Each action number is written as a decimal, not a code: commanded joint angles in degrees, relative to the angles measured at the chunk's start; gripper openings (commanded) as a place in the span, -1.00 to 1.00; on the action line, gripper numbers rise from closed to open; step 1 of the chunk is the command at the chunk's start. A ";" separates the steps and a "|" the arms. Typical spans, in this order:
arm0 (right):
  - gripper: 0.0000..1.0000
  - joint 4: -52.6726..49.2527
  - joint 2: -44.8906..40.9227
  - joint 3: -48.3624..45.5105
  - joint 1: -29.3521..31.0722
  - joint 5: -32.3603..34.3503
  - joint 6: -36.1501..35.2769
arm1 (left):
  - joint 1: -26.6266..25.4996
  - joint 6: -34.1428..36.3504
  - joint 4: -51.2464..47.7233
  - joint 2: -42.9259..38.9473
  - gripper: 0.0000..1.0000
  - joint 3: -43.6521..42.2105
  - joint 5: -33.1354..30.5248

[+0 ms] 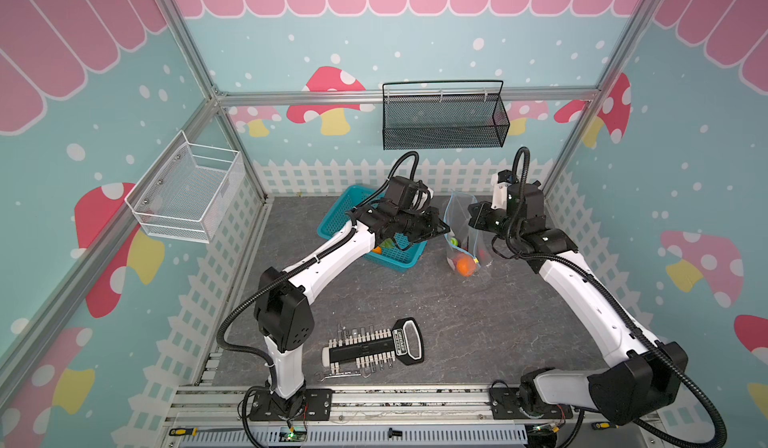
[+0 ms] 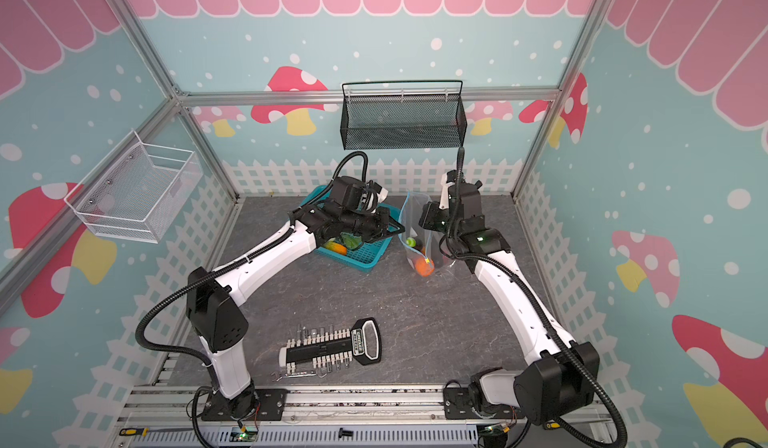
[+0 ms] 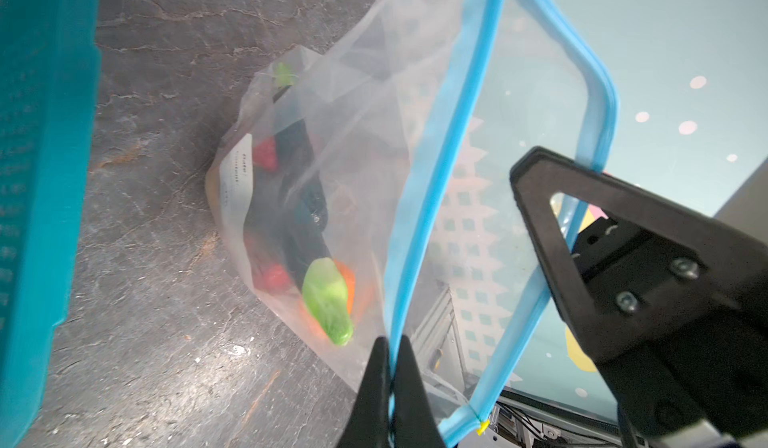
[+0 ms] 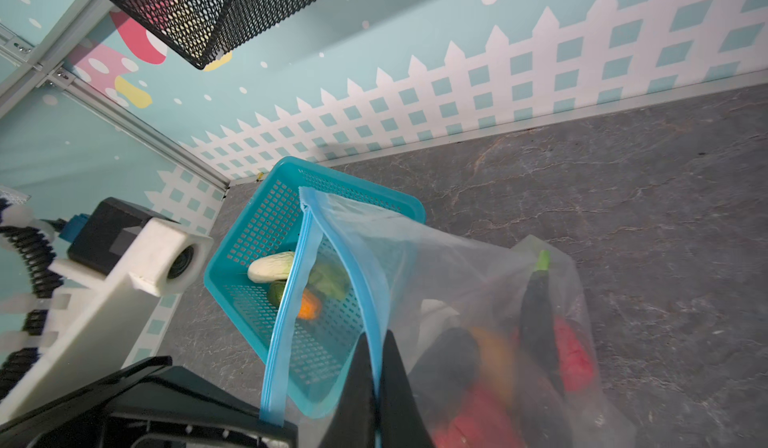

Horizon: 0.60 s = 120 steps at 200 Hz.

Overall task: Place the food in the zip-top bag and seal the zipper
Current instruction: 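Raise the left gripper from the bag while the right gripper lifts the bag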

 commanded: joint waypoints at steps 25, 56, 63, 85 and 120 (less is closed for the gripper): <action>-0.93 -3.53 -4.55 3.24 -1.06 4.31 -2.48 | -2.08 -2.43 0.70 -1.08 -1.00 3.89 2.38; -0.92 -5.21 -6.52 4.38 -1.23 6.34 -3.23 | -2.82 -3.83 2.11 -0.66 -1.00 4.83 2.74; -0.92 -5.59 -6.77 4.73 -1.33 6.60 -3.39 | -3.27 -4.01 2.36 -0.14 -1.00 5.59 2.94; -0.92 -6.78 -7.80 5.32 -1.31 7.31 -3.68 | -4.48 -5.05 3.00 1.40 -1.00 7.10 3.62; -0.90 -7.54 -9.50 4.80 -1.31 8.17 -3.78 | -6.19 -7.03 6.31 2.30 -1.00 5.62 4.34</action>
